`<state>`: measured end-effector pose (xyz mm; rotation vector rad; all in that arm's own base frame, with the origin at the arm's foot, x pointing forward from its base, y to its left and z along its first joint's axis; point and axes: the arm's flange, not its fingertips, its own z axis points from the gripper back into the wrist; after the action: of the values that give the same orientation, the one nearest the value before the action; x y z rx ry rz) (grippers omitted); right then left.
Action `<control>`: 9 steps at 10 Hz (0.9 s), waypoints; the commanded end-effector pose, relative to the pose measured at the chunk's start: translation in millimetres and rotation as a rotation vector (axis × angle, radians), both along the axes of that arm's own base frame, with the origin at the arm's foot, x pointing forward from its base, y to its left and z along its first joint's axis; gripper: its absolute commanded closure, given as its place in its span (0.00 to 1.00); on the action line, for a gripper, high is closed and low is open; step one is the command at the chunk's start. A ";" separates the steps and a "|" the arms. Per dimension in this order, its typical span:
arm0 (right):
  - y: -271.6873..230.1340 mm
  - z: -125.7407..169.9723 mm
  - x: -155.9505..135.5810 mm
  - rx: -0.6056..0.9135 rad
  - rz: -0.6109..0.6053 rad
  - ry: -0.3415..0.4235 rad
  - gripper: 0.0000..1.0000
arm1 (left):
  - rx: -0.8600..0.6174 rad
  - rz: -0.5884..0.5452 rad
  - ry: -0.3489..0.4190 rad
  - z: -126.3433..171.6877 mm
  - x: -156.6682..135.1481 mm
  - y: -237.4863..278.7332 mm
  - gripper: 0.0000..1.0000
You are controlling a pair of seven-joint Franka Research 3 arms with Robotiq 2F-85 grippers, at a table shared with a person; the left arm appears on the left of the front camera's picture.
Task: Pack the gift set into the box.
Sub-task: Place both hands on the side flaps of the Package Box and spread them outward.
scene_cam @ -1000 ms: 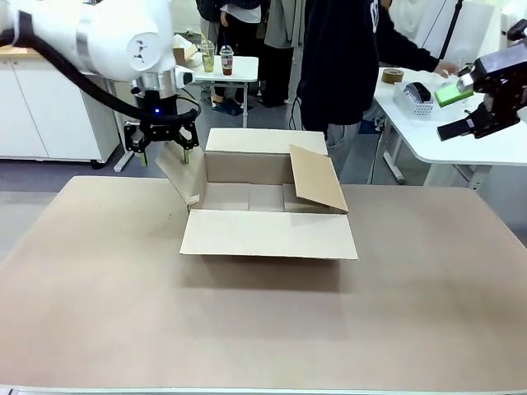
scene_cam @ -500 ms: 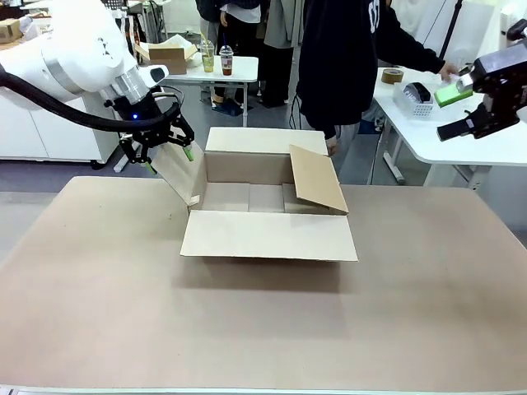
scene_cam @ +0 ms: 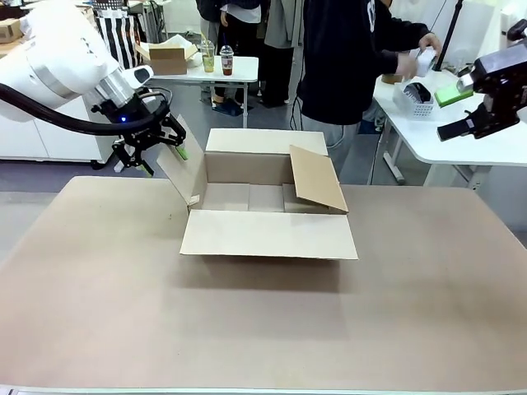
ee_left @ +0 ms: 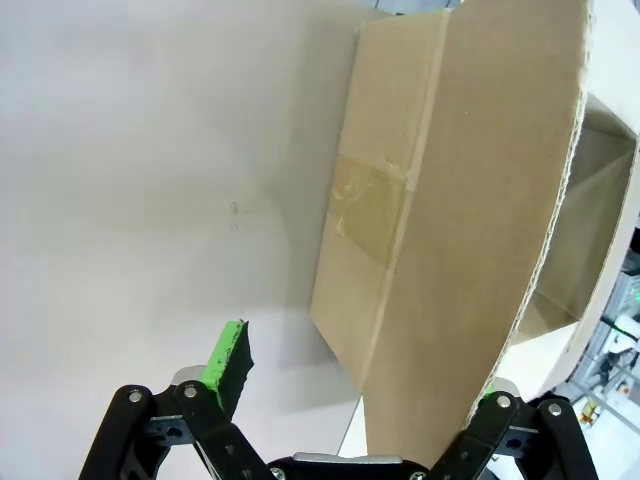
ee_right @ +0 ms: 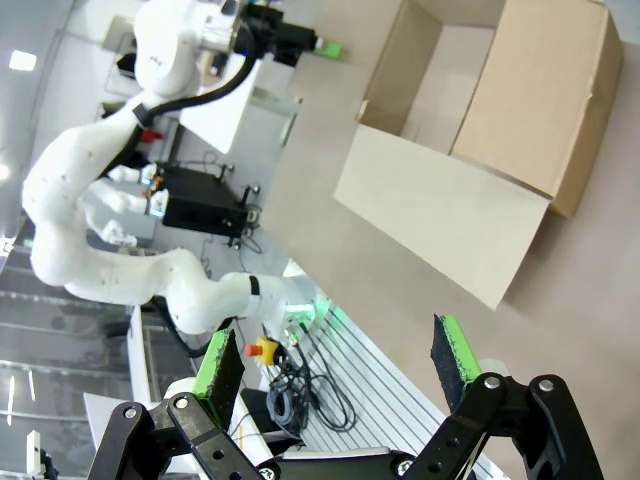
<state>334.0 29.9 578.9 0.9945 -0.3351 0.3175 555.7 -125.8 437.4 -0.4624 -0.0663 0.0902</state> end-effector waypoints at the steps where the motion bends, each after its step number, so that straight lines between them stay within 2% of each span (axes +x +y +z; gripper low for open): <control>1: 1.4 0.5 1.9 0.019 0.014 -0.024 0.00 | 0.030 0.000 0.001 0.9 1.3 -5.7 0.00; 3: 1.4 0.5 1.9 0.019 0.014 -0.024 0.00 | 0.030 0.000 0.001 0.9 1.3 -5.7 0.00; 4: 0.0 0.0 0.0 0.000 0.000 0.000 0.00 | 0.030 0.000 0.001 0.9 1.3 -5.7 0.00; 5: 16.8 15.5 0.8 -0.262 -0.221 0.131 0.00 | 0.030 0.000 0.001 0.9 1.3 -5.7 0.00; 7: 107.8 38.7 37.9 -0.577 -0.186 0.079 0.00 | 0.030 0.000 0.001 0.9 1.3 -5.7 0.00; 8: 161.6 37.0 63.1 -0.706 -0.158 0.052 0.00 | 0.030 0.000 0.001 0.9 1.3 -5.7 0.00; 9: 214.4 33.2 78.3 -0.842 -0.184 0.018 0.00 | 0.030 0.000 0.001 0.9 1.3 -5.7 0.00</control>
<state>369.7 215.3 607.1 0.3096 -0.3147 0.2629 555.6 -130.8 435.7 -0.4535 -0.0631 0.0783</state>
